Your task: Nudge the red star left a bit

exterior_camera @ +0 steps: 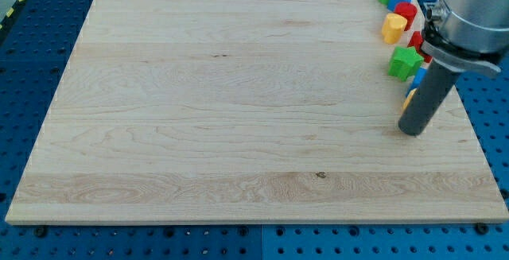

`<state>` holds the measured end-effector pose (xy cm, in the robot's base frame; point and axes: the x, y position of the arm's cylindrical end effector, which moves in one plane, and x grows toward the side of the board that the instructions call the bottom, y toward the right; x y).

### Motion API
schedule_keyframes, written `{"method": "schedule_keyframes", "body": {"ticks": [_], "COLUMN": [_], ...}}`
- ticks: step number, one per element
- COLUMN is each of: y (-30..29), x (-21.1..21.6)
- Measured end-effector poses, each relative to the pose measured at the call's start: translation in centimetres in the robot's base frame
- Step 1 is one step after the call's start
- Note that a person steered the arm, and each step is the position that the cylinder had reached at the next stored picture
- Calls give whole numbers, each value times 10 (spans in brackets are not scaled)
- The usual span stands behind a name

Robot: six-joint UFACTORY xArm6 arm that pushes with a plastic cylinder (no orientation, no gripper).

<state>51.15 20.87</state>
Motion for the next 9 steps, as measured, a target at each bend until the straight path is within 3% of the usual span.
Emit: {"method": "schedule_keyframes", "body": {"ticks": [1, 2, 4, 5, 6, 7, 8, 9], "y": [23, 60, 68, 68, 68, 78, 115, 137], "x": [23, -8, -115, -147, -157, -144, -103, -97]}}
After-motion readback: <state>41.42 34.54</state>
